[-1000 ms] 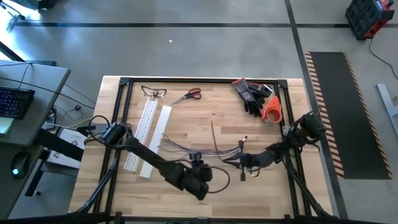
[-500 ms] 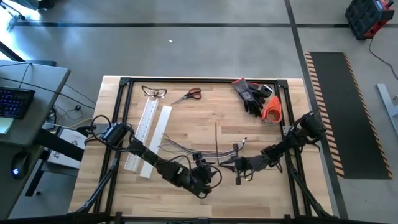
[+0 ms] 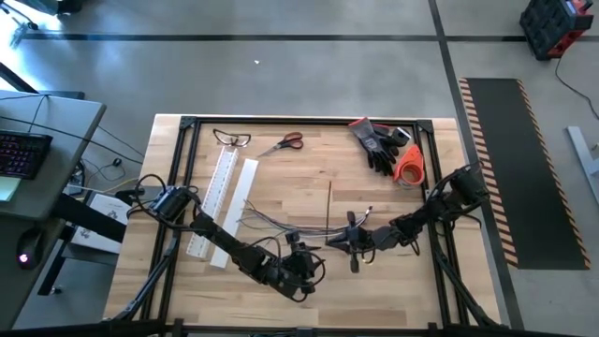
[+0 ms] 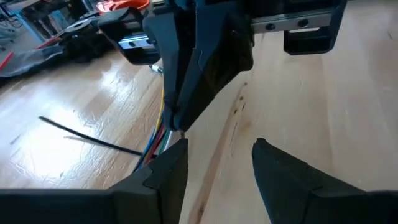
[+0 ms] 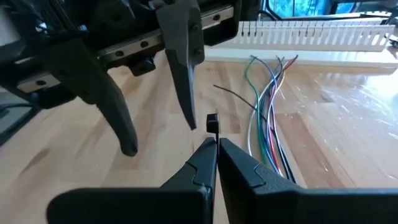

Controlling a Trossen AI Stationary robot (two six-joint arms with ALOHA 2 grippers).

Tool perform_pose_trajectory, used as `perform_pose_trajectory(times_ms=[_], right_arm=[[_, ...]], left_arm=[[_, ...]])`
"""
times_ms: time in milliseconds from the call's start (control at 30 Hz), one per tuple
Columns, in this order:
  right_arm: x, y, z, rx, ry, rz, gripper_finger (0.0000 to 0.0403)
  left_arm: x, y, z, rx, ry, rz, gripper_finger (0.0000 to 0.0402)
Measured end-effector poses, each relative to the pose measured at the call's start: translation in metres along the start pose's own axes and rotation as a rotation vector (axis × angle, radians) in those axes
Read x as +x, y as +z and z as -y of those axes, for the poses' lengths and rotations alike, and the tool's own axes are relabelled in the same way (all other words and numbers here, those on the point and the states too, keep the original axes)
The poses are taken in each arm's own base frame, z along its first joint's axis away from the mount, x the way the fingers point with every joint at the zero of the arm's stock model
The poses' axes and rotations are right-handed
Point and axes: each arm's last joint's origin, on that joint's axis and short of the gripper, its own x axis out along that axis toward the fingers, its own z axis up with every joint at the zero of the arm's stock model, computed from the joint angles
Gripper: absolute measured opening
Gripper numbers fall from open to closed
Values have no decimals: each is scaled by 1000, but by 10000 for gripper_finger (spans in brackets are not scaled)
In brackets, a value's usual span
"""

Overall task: Ziptie cables
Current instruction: Wrap the black zip tie around the cable

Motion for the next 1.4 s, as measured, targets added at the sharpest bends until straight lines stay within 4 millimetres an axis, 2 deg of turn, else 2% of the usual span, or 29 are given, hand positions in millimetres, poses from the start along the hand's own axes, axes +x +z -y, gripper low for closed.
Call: perform_pose_trajectory(times_ms=[167, 300, 600, 867, 1067, 1200, 1400], right_arm=[[0, 2, 1, 26, 5, 19, 0], [0, 2, 0, 29, 25, 15, 0], [0, 5, -1, 42, 60, 37, 0], [0, 8, -4, 29, 114, 60, 0], [-1, 7, -7, 27, 142, 58, 0], [-3, 6, -10, 23, 157, 53, 0], [-4, 6, -13, 26, 167, 51, 0]], left_arm=[[0, 0, 0, -10, 4, 0, 156], [4, -8, 1, 7, 18, -12, 156], [8, -18, -7, -94, 3, 112, 156], [28, -31, -11, -116, -40, 145, 156], [30, -34, -10, -127, -22, 166, 154], [28, -33, -9, -111, -33, 177, 130], [28, -33, -8, -110, -37, 175, 70]])
